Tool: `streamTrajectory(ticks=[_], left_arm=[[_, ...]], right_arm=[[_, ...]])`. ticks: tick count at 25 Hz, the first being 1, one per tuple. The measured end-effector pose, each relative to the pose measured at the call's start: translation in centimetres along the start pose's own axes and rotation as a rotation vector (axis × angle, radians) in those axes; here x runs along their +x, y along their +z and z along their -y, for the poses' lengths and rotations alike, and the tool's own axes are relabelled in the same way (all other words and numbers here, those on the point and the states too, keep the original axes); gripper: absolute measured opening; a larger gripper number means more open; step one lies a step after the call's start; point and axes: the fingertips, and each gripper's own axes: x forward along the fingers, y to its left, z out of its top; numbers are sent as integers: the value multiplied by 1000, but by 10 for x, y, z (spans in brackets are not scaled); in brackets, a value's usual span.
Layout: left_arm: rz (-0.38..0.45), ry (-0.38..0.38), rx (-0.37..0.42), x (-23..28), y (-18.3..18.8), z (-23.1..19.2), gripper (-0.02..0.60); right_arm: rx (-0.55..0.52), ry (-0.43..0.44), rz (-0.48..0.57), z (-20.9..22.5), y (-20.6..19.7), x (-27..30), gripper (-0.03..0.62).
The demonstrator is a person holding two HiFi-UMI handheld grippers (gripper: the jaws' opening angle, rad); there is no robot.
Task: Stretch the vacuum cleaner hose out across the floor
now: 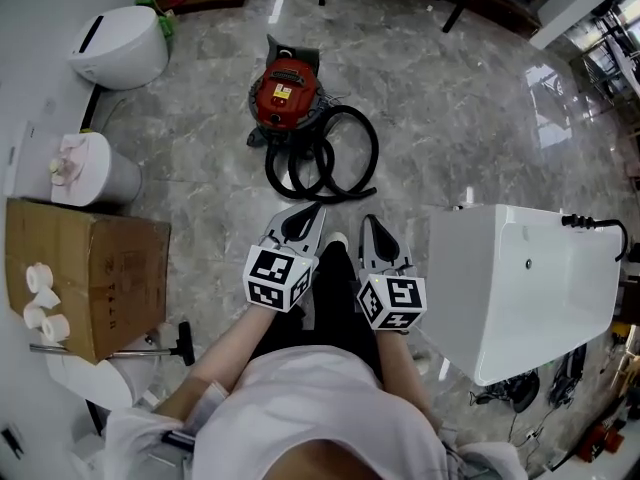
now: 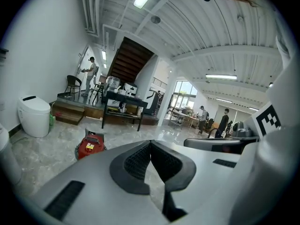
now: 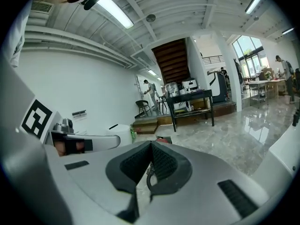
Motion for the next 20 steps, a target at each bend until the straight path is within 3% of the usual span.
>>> streamTrajectory(ticks=[9, 20], left_arm=[[-32, 15, 24, 81, 21, -19, 8], [-99, 38, 38, 158, 12, -47, 8]], right_arm=[[-51, 85, -53, 47, 21, 62, 8], [-85, 200, -112, 100, 22, 139, 8]])
